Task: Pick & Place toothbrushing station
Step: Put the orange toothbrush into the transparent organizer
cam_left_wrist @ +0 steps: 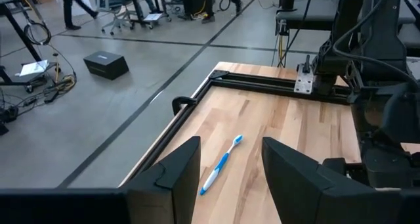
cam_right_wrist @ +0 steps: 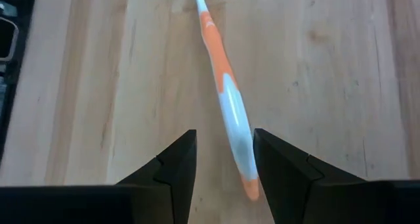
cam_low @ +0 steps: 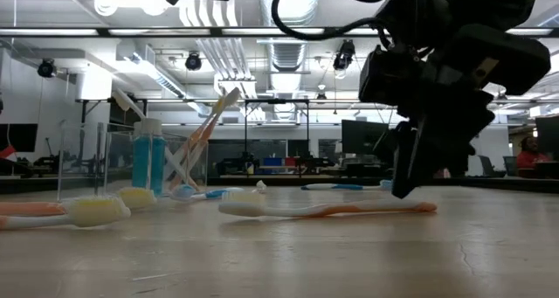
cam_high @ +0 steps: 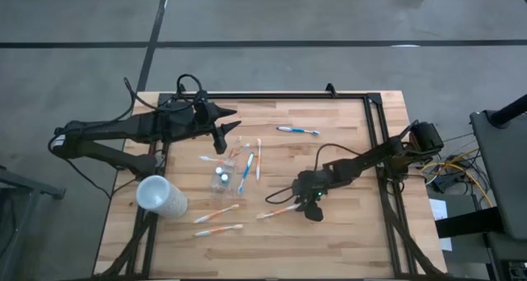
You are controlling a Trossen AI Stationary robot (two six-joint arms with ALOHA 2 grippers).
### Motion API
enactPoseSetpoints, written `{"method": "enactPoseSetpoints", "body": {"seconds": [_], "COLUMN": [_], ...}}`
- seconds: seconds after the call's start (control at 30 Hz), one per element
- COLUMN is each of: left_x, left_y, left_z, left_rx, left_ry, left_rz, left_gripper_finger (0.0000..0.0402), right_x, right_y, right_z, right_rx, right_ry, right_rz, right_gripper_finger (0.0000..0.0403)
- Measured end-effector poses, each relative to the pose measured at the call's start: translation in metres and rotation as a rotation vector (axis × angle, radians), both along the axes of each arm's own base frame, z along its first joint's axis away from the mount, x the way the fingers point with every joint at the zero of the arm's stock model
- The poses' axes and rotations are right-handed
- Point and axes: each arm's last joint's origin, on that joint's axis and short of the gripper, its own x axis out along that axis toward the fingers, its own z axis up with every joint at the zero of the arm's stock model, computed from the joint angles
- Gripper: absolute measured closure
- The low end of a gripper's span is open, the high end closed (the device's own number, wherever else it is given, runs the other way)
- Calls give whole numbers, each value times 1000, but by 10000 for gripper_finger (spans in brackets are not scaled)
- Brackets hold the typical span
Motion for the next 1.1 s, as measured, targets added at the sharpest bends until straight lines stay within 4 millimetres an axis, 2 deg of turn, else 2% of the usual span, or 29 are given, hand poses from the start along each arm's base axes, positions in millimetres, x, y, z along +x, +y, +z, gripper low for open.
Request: {"method": "enactPoseSetpoints", "body": {"seconds": [0.43,0.63,0.87,1.1], "left_x": [0,0,0,0], "left_y": [0,0,0,0], "left_z": [-1,-1,-1,-1], "left_rx": [0,0,0,0], "left_ry": [10,12,12,12], "left_rz": [0,0,0,0], "left_gripper_finger": [234,234,234,234], "right_x": [-14,-15,-16,-16], "right_y": [-2,-3,-3,-4], "right_z": [-12,-14,-15,-15], "right_rx": [-31,-41,-68,-82], "right_ry": [52,58,49,52], "right_rz": [-1,-7,30,15], "right_gripper_finger": [283,319,384,391]}}
